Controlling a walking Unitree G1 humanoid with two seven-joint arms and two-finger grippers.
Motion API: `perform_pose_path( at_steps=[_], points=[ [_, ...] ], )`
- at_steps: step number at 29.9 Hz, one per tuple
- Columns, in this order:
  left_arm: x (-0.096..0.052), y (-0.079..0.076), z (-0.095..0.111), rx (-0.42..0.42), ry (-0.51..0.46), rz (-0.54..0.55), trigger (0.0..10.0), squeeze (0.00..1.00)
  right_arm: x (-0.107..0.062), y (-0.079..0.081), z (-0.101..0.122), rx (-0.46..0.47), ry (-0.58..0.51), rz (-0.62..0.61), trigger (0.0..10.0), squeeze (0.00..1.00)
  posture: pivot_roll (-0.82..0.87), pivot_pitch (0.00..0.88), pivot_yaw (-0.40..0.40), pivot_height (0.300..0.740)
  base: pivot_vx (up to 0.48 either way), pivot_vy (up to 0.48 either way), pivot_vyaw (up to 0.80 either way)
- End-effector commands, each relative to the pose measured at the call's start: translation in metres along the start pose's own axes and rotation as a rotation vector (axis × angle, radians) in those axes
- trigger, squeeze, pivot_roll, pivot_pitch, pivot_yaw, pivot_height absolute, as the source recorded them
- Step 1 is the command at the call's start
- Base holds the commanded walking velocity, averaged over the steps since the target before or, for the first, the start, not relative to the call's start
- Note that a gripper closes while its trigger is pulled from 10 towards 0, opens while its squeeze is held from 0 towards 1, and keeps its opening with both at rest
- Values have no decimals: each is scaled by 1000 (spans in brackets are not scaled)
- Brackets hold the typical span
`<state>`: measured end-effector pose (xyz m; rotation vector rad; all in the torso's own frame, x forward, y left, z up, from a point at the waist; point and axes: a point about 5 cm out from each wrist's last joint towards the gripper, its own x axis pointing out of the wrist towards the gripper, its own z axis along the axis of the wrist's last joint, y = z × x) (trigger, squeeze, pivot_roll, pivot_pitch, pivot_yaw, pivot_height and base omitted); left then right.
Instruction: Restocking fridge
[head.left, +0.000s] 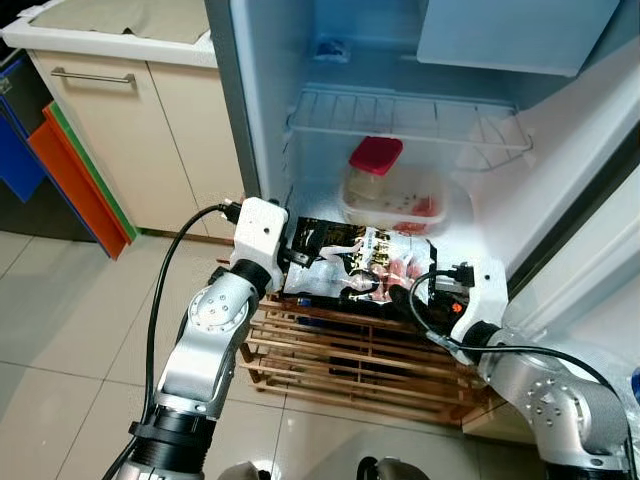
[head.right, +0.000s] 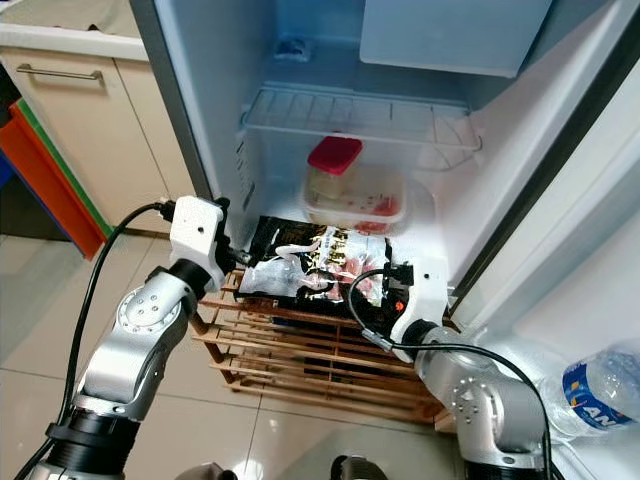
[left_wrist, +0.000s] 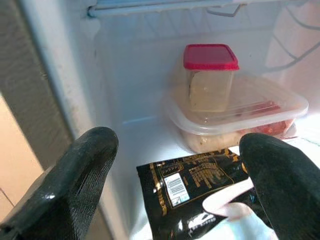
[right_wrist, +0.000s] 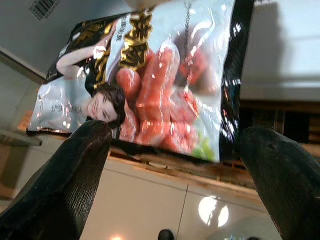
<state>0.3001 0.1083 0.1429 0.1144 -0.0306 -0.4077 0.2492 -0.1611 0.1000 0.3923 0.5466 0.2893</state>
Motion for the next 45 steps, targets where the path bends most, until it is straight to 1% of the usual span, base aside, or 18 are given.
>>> perform_pose_path(
  at_steps=[1, 2, 4, 5, 6, 7, 14, 18, 19, 20, 21, 22, 24, 25, 28, 31, 37, 45],
  points=[
    [-2, -2, 4, 9, -8, 0, 10000, 0, -3, -1, -3, 72, 18, 2, 10000, 0, -8, 68, -31, 740, 0, 0, 0],
    [-2, -2, 4, 9, -8, 0, 10000, 0, -3, -1, -3, 72, 18, 2, 10000, 0, -8, 68, -31, 740, 0, 0, 0],
    [-2, -2, 3, 7, -6, 3, 10000, 0, 0, -4, -8, 184, 40, 10, 10000, 0, 2, 56, -39, 740, 0, 0, 0],
    [-3, -3, 3, 5, -3, 6, 10000, 0, 6, -7, -13, 279, 51, 11, 10000, 0, 4, 52, -42, 740, 0, 0, 0],
    [-3, -3, 3, 5, -3, 6, 10000, 0, 6, -7, -13, 279, 51, 11, 10000, 0, 4, 52, -42, 740, 0, 0, 0],
    [-3, -3, 2, 5, 0, 9, 10000, 0, 13, -7, -15, 335, 52, 14, 10000, 0, 7, 47, -43, 740, 0, 0, 0],
    [-1, -4, 1, -3, 4, 16, 10000, 0, 50, 3, -27, 402, 67, 33, 10000, 0, 18, 40, -36, 740, 0, 0, 0],
    [1, -6, 1, -7, 5, 16, 10000, 0, 76, 10, -11, 400, -8, 18, 10000, 0, 29, 38, -36, 740, 0, 0, 0],
    [1, -6, 1, -7, 5, 16, 10000, 0, 76, 10, -11, 400, -8, 18, 10000, 0, 29, 38, -36, 740, 0, 0, 0],
    [2, -7, 2, -9, 3, 17, 10000, 0, 88, 14, 6, 384, -68, 9, 10000, 0, 33, 36, -33, 740, 0, 0, 0],
    [2, -7, 2, -9, 3, 17, 10000, 0, 88, 14, 6, 384, -68, 9, 10000, 0, 33, 36, -33, 740, 0, 0, 0],
    [2, -7, 2, -10, 2, 17, 10000, 0, 96, 17, 19, 324, -109, 1, 10000, 0, 39, 37, -39, 740, 0, 0, 0],
    [2, -7, 2, -8, 1, 20, 10000, 0, 99, 22, 38, 254, -186, -4, 10000, 0, 45, 38, -45, 740, 0, 0, 0],
    [2, -7, 2, -8, 1, 20, 10000, 0, 99, 22, 38, 254, -186, -4, 10000, 0, 45, 38, -45, 740, 0, 0, 0],
    [2, -6, 3, -8, -4, 30, 10000, 0, 99, 34, 64, 212, -292, 37, 10000, 0, 50, 40, -53, 740, 0, 0, 0],
    [2, -7, 3, -12, -5, 36, 10000, 0, 101, 57, 84, 190, -365, 103, 10000, 0, 47, 41, -53, 740, 0, 0, 0],
    [4, -11, 3, -13, -8, 30, 10000, 0, 112, 79, 87, 190, -368, 149, 10000, 0, 47, 38, -58, 740, 0, 0, 0],
    [1, -26, 24, 52, -107, -33, 10000, 0, 122, 81, 81, 184, -357, 102, 10000, 0, 57, 45, -71, 740, 0, 0, 0]
  ],
)
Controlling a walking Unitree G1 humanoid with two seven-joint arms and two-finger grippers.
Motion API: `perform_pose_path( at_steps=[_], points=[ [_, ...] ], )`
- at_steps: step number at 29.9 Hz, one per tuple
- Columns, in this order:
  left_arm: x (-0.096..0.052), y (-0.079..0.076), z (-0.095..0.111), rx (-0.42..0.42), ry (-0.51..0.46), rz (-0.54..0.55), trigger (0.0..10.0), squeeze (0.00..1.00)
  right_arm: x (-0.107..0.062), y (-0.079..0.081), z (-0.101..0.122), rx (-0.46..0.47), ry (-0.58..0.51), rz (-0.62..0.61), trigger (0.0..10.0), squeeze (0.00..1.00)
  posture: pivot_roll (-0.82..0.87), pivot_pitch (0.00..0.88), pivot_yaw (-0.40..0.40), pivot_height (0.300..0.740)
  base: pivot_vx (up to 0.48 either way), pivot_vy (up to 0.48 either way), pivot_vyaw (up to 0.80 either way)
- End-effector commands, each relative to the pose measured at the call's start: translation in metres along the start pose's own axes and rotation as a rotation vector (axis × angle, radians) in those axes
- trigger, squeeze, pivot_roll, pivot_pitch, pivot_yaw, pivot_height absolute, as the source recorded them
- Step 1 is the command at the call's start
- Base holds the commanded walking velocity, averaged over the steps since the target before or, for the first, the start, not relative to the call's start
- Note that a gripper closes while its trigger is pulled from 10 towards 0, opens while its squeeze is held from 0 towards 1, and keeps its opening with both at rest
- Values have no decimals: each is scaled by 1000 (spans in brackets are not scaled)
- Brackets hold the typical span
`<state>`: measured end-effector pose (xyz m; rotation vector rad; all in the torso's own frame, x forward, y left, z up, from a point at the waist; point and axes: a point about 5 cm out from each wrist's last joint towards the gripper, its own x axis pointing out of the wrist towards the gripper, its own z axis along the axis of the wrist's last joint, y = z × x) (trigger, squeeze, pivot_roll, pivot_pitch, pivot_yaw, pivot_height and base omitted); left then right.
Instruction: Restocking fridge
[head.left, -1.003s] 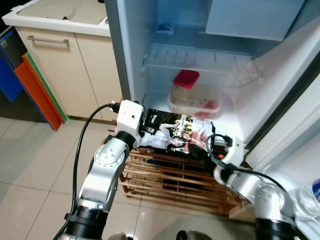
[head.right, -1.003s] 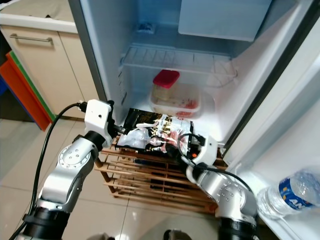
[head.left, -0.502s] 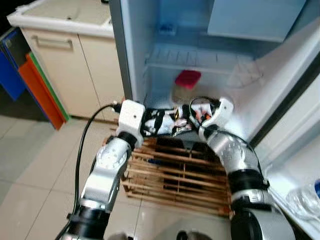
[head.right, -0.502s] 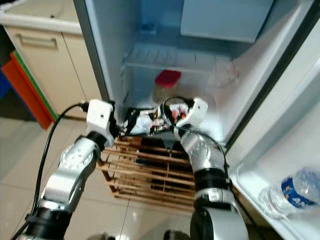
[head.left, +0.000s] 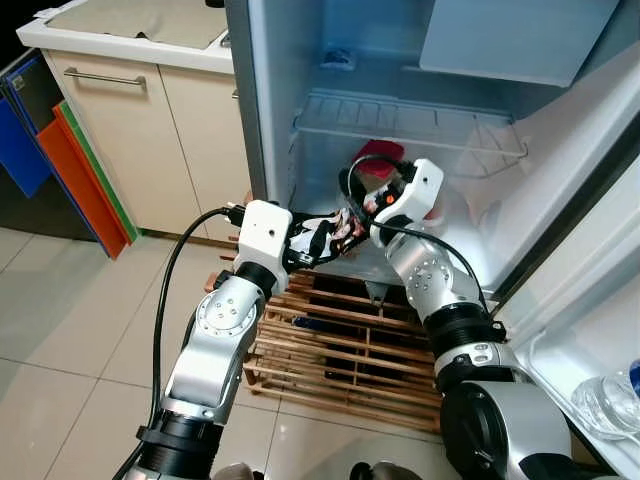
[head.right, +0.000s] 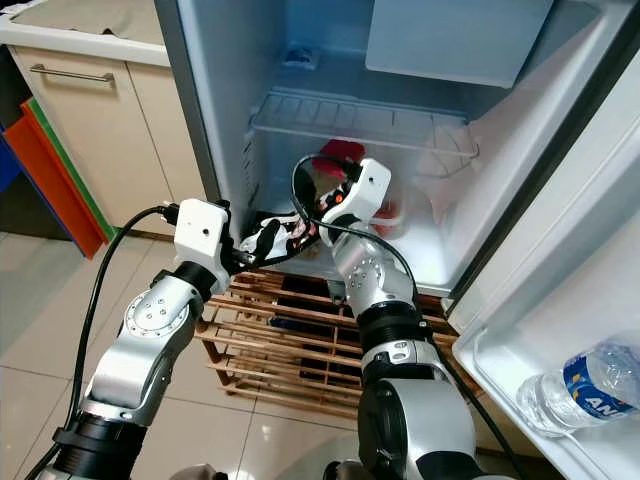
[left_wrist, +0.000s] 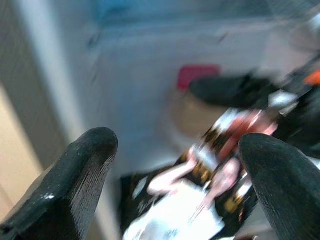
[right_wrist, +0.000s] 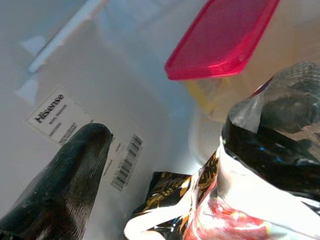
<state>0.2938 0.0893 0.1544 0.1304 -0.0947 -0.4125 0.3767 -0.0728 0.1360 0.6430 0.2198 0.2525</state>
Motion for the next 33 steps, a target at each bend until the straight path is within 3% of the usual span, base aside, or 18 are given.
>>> perform_pose_path(
  at_steps=[1, 9, 10, 11, 21, 28, 33],
  points=[
    [-2, -11, 15, 61, -74, -52, 10000, 0, 5, 9, 7, -30, -28, 5, 10000, 0, 61, 48, -72, 740, 0, 0, 0],
    [-2, -8, 18, 118, -89, -55, 10000, 0, 10, 17, 24, -138, -126, -11, 10000, 0, 57, 48, -73, 740, 0, 0, 0],
    [-3, -7, 19, 119, -91, -52, 10000, 0, 11, 20, 28, -155, -147, -1, 10000, 227, 56, 47, -74, 740, 0, 0, 0],
    [-3, -5, 19, 119, -90, -47, 10000, 0, 11, 24, 32, -183, -167, 7, 10000, 1000, 56, 46, -76, 740, 0, 0, 0],
    [-2, -3, 14, 108, -62, -44, 10000, 0, 15, 33, 38, -174, -199, 5, 10000, 1000, 58, 43, -84, 740, 0, 0, 0],
    [-1, -4, -1, 201, 20, -74, 10000, 0, 16, 40, 42, -176, -220, 27, 10000, 1000, 56, 39, -83, 740, 0, 0, 0],
    [-1, -5, -2, 189, 22, -73, 10000, 0, 16, 38, 40, -178, -215, 19, 10000, 1000, 55, 31, -83, 740, 0, 0, 0]
  ],
)
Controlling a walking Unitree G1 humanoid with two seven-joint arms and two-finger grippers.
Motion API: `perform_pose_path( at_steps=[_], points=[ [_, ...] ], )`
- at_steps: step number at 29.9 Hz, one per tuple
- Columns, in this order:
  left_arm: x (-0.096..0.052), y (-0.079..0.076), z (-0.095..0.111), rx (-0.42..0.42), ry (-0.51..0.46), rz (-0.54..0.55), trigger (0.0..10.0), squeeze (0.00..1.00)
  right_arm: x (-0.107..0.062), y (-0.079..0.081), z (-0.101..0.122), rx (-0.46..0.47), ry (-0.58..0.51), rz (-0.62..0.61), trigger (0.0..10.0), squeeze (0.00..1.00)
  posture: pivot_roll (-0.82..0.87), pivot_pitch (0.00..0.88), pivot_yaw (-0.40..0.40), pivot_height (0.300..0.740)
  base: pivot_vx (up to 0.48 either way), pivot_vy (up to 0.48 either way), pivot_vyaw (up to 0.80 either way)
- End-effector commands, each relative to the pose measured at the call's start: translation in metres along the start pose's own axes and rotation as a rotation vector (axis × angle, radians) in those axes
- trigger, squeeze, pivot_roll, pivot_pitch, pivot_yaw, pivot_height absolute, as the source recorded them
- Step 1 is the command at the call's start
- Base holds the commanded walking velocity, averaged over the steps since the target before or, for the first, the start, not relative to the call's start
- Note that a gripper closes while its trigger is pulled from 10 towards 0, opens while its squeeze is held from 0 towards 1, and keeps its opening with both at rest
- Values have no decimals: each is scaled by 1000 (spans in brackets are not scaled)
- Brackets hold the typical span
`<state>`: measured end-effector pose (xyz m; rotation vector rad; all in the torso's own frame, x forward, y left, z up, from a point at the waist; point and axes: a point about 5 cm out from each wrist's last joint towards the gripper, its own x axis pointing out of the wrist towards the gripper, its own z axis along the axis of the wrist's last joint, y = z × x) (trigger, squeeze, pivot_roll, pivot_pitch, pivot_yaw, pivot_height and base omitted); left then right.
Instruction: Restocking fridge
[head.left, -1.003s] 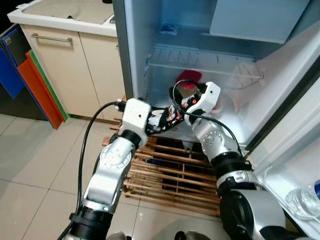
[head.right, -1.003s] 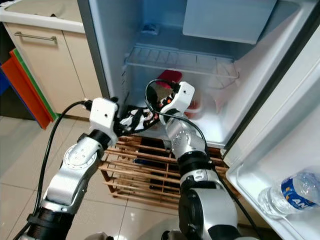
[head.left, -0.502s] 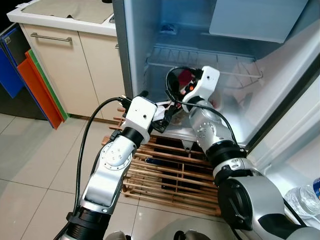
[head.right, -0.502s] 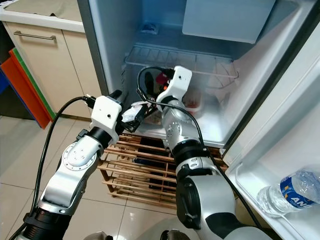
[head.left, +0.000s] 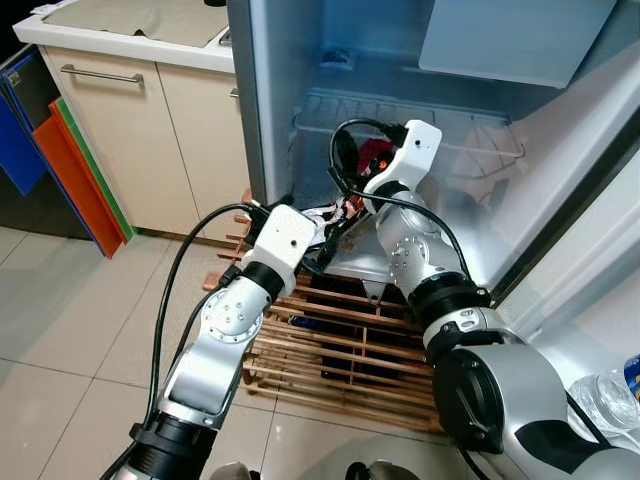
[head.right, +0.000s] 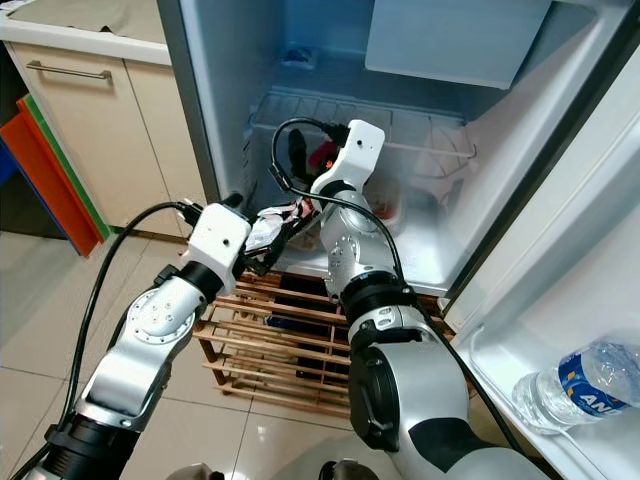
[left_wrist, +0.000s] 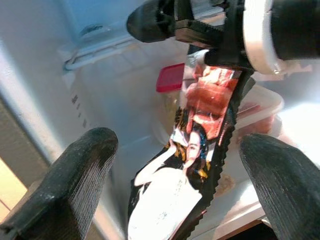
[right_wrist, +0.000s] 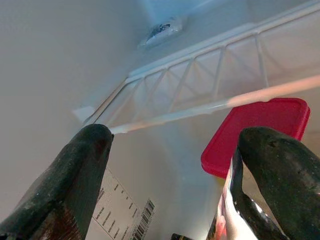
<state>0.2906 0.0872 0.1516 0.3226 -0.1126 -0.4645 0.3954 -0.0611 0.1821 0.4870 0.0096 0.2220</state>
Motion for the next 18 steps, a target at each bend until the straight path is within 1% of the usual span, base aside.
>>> perform_pose_path(
  at_steps=[1, 5, 6, 8, 9, 10, 11, 12, 13, 14, 15, 16, 18],
  points=[
    [1, -1, 1, -1, 5, -9, 10000, 0, 2, 2, 5, 1, -21, -2, 10000, 1000, 55, 31, -83, 740, 0, 0, 0],
    [3, 1, 0, -13, 10, 6, 10000, 0, 0, -5, -4, -31, 23, -47, 10000, 1000, 57, 25, -86, 740, 0, 0, 0],
    [4, 2, 0, -18, 9, 12, 10000, 0, -2, -8, -12, -21, 59, -59, 10000, 0, 57, 21, -88, 740, 0, 0, 0],
    [4, 2, 0, -19, 9, 13, 10000, 0, -3, -9, -16, -10, 77, -63, 10000, 0, 56, 21, -88, 740, 0, 0, 0],
    [4, 2, 0, -18, 9, 14, 10000, 0, -7, -15, -30, 75, 149, -98, 10000, 0, 57, 18, -91, 740, 0, 0, 0],
    [4, 2, 0, -18, 9, 14, 10000, 0, -7, -15, -30, 75, 149, -98, 10000, 0, 57, 18, -91, 740, 0, 0, 0],
    [4, 2, 0, -17, 9, 14, 10000, 0, -15, -21, -48, 146, 222, -141, 10000, 0, 60, 16, -92, 740, 0, 0, 0],
    [4, 2, 0, -17, 9, 14, 10000, 0, -15, -21, -48, 146, 222, -141, 10000, 0, 60, 16, -92, 740, 0, 0, 0],
    [3, 2, 0, -18, 9, 14, 10000, 0, -18, -23, -55, 166, 244, -155, 10000, 0, 60, 15, -91, 740, 0, 0, 0],
    [3, 2, 0, -18, 9, 14, 10000, 0, -18, -23, -55, 166, 244, -155, 10000, 0, 60, 15, -91, 740, 0, 0, 0],
    [3, 2, -1, -14, 10, 13, 10000, 0, -22, -24, -63, 193, 270, -172, 10000, 0, 60, 13, -89, 740, 0, 0, 0],
    [3, 2, -1, -14, 10, 13, 10000, 0, -22, -24, -63, 193, 270, -172, 10000, 0, 60, 13, -89, 740, 0, 0, 0],
    [2, -1, -2, 14, 7, -12, 10000, 0, -23, -23, -67, 207, 279, -176, 10000, 0, 59, 11, -87, 740, 0, 0, 0]
  ],
)
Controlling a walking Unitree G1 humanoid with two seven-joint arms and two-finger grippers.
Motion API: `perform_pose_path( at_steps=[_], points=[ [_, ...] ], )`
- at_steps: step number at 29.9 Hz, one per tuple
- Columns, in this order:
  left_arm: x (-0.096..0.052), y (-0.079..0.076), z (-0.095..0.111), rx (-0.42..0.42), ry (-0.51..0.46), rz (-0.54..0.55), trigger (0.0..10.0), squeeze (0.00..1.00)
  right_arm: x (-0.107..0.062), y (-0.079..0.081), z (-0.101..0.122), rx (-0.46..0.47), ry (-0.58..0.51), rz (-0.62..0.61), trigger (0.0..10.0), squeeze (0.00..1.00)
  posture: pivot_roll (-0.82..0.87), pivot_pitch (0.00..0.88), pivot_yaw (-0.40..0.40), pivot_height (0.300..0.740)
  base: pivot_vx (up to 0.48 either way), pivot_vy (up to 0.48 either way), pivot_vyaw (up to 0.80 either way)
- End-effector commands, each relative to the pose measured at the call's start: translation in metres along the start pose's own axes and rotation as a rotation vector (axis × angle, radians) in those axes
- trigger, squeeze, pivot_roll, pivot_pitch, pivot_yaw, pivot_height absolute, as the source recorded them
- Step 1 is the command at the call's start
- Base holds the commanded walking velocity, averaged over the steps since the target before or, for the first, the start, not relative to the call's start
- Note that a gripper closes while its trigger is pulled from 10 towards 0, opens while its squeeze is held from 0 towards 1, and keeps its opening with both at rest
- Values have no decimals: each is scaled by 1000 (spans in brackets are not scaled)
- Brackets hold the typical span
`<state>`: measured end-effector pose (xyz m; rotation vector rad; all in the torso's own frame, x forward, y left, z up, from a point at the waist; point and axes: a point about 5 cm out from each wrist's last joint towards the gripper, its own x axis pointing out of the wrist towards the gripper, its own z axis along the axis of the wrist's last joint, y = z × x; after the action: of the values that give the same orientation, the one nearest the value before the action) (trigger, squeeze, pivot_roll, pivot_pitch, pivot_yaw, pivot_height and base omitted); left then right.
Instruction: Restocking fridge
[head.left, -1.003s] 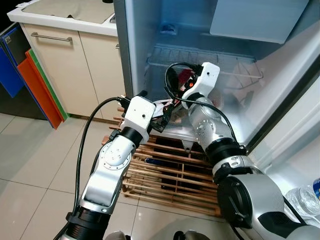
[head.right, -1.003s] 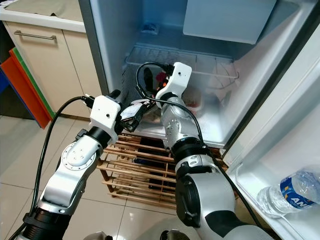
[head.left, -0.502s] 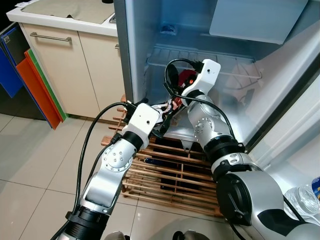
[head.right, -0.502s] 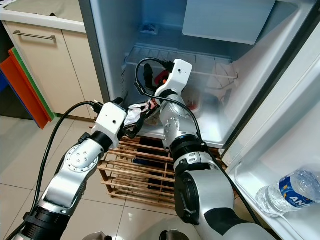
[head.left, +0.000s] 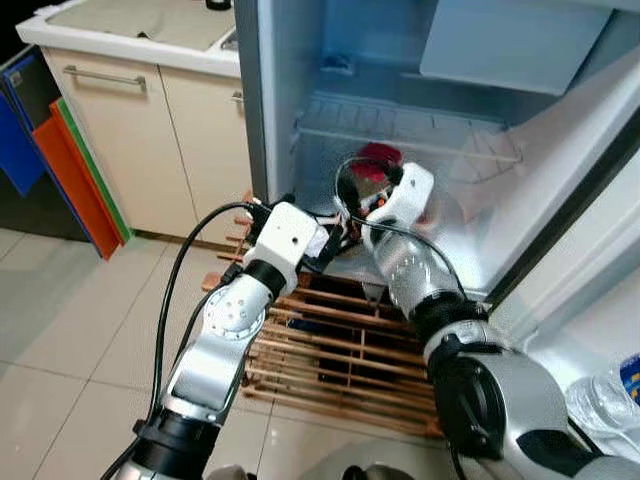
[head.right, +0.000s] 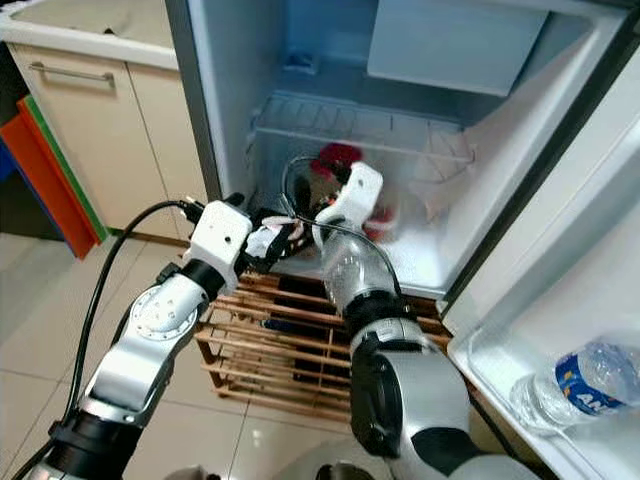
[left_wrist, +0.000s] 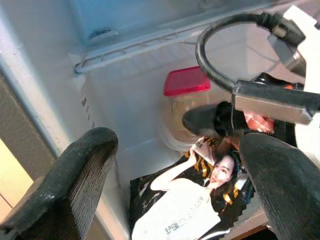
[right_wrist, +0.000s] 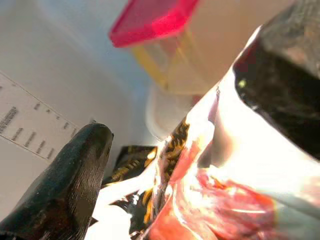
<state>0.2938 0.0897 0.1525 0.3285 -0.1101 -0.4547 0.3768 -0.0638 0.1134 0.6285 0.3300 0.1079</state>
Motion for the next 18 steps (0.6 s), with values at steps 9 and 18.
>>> perform_pose_path(
  at_steps=[9, 18],
  points=[
    [-2, -7, -7, 18, 20, -38, 10000, 0, -1, 2, -12, 151, 57, -33, 0, 0, 60, 11, -93, 740, 0, 0, 0],
    [-2, -6, -9, 4, 29, -32, 10000, 0, 1, 10, -3, 216, 44, -13, 0, 0, 56, 20, -89, 740, 0, 0, 0]
  ],
)
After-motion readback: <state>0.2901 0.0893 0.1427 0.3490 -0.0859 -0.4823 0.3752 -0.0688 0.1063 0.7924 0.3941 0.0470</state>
